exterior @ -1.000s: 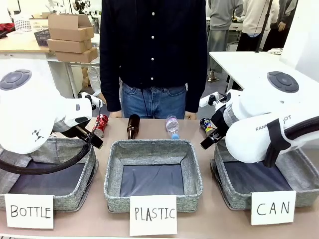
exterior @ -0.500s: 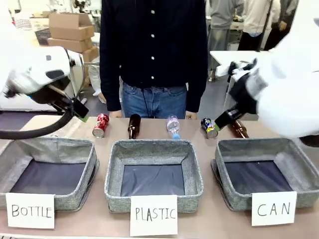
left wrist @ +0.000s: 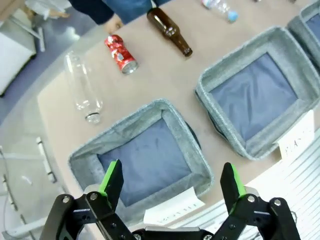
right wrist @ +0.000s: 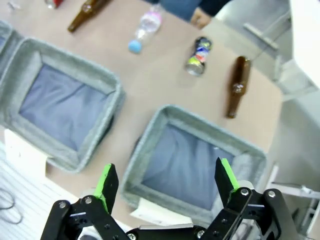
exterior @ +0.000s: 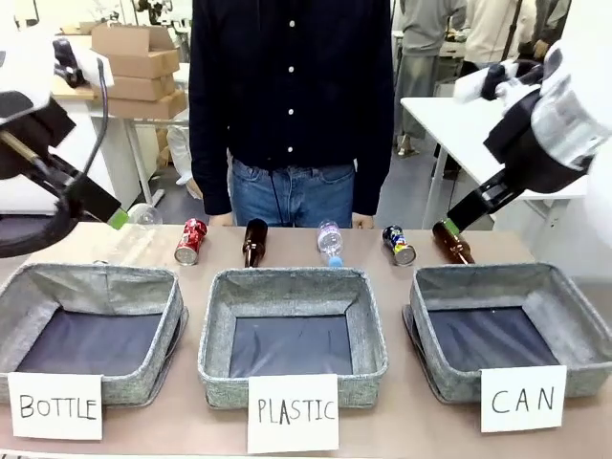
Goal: Sort the can waste into the basket.
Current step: Pick up the can waste from the table and place it in the right Fabric basket.
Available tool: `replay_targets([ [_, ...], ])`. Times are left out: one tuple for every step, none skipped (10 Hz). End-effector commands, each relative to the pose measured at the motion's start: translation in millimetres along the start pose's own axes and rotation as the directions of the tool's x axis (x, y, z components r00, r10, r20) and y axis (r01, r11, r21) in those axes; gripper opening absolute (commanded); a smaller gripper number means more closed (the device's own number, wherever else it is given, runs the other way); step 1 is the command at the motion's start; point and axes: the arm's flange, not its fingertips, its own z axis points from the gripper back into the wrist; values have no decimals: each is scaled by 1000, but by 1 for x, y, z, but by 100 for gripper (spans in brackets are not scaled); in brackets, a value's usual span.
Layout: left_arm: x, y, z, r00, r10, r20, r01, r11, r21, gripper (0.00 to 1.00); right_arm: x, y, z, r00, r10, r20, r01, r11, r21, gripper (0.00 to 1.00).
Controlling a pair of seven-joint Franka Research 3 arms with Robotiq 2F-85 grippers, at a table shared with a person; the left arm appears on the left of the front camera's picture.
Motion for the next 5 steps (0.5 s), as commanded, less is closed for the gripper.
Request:
replay_targets([
  [-1, 11, 8, 996, 77, 41, -64, 963, -261, 100, 9, -18, -18, 989, -145, -22, 141, 897, 419, 100],
  [-9, 39, 10, 973, 213, 92, -97, 731, -676, 100, 1, -40, -12, 917, -374, -137, 355, 611, 707, 100],
  [-20, 65, -1, 914, 405, 1, -247, 558, -792, 100, -13, -66, -12, 814, -480, -328, 499, 287, 818, 100],
  [-33, 87, -19, 837, 540, -95, -347, 388, -854, 100, -31, -93, -21, 708, -571, -415, 551, 81, 830, 100],
  [-45, 98, -35, 786, 601, -147, -379, 281, -882, 100, -49, -114, -23, 643, -637, -424, 518, -45, 854, 100],
])
